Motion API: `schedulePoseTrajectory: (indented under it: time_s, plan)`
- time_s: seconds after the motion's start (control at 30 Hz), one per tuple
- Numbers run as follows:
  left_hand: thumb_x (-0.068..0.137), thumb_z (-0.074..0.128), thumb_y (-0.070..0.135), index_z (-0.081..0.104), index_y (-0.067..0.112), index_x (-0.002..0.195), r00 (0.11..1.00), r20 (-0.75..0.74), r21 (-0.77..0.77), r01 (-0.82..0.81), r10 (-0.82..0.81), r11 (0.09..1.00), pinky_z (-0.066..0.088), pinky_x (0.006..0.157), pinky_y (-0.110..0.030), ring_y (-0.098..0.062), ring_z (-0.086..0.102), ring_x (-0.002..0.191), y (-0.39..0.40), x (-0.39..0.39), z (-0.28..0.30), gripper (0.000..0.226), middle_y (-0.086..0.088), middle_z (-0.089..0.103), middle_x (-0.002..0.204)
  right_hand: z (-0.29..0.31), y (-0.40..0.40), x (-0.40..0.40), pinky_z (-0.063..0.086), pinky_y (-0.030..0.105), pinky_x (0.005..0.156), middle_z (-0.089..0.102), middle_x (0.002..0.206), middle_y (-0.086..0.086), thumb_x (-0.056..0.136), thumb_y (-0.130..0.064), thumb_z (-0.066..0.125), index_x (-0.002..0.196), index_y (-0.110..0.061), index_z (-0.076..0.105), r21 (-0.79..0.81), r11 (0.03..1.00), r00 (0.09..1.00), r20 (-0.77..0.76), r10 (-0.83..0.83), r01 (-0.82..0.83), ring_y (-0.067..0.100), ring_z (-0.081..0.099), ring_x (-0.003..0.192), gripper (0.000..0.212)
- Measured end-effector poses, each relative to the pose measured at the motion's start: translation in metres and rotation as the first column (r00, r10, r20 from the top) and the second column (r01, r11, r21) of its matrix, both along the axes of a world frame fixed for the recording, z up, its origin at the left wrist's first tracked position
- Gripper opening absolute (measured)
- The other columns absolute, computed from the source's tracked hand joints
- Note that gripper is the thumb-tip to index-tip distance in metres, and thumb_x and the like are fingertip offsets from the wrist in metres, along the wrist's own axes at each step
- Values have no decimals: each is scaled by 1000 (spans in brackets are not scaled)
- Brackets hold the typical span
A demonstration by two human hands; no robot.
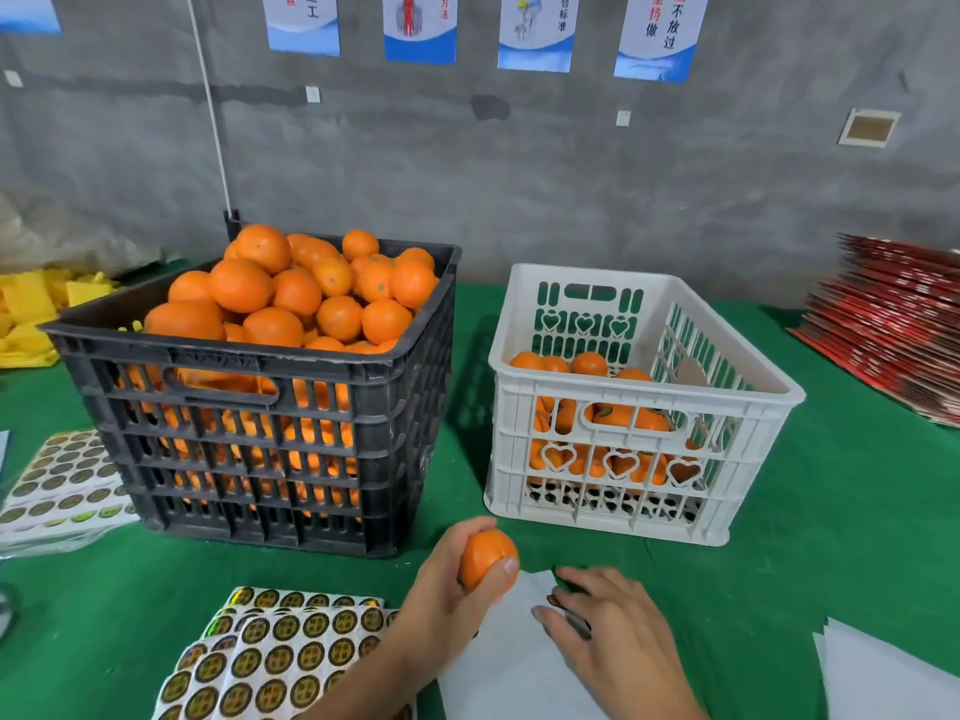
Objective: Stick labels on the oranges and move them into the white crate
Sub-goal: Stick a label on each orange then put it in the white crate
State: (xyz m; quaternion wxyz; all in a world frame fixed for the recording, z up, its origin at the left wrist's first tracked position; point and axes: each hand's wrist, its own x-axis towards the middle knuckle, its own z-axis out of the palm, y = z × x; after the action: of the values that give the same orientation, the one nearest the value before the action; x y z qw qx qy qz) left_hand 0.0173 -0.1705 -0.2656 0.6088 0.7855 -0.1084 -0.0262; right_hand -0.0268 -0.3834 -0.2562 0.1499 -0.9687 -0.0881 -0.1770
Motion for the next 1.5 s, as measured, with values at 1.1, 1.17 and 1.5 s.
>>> schedulePoseTrajectory:
  time_s: [1.1, 1.17, 1.5]
  plan:
    - [73, 57, 90, 45, 56, 134, 1000, 16, 38, -20, 20, 999, 54, 70, -23, -18, 68, 103, -1, -2, 4, 71, 15, 55, 128, -3, -3, 3, 45, 25, 99, 65, 129, -21, 99, -44, 60, 105, -31, 80, 124, 992, 998, -59, 5, 2, 0, 47, 113, 24]
    - [78, 58, 86, 45, 56, 135, 1000, 24, 43, -18, 17, 999, 54, 71, -23, -18, 68, 105, 0, -2, 3, 66, 15, 55, 128, -2, -3, 2, 44, 24, 101, 64, 130, -22, 94, -57, 62, 113, -26, 79, 100, 995, 998, -57, 20, -14, 1, 49, 116, 40]
    - [75, 57, 89, 44, 57, 135, 1000, 24, 43, -15, 14, 999, 58, 76, -27, -16, 66, 106, 0, -1, 1, 69, 18, 54, 128, 2, -3, -1, 43, 27, 101, 64, 128, -25, 96, -52, 63, 105, -33, 81, 200, 979, 991, -116, 65, -41, -2, 47, 115, 28]
